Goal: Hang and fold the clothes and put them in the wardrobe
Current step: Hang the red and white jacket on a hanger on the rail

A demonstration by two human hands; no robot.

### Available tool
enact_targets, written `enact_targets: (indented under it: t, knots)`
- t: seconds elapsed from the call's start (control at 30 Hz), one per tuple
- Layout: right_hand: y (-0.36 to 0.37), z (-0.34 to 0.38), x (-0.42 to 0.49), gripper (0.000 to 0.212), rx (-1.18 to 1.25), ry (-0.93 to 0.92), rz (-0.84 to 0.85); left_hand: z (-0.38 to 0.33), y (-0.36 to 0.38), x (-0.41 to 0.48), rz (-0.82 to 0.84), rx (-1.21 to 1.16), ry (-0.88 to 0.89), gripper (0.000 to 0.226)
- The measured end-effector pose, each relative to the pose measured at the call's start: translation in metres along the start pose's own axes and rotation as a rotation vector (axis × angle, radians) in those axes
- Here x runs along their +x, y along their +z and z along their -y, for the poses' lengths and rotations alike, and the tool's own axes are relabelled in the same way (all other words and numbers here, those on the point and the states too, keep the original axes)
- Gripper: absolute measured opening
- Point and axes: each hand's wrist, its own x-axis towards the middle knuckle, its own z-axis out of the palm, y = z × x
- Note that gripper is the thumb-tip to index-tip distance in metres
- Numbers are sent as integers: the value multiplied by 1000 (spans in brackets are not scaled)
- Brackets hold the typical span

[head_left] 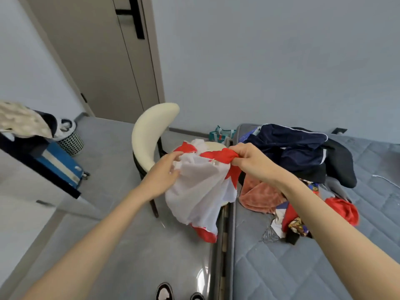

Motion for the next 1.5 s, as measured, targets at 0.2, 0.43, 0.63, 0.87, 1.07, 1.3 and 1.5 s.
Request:
enact_targets:
  t: [0.2,0.43,0.63,0.87,1.07,1.3,1.5]
  knots:
    - [18,62,-32,47,32,-124,2,-34,-28,-36,194,75,246,69]
    - [42,136,-64,53,-26,-300,49,-41,-42,-101,216,-59,270,73]
    - [85,188,-73,43,-20,-427,78,-52,-85,-155,141,-193,307,67]
    - [139,217,-68,41,-80,-499,36,-16,-126,-216,187,-288,98,54]
    - [194,243,-55,37,-94,-538,46,11,-146,-273,64,-450,-109,59]
    - [240,272,-37,34,-257,-631,-79,55,-198,-330,-525,137,-262,39]
    - [285,297,-18,34,-425,-738,-21,67,-273,-377,-831,547,-284,26]
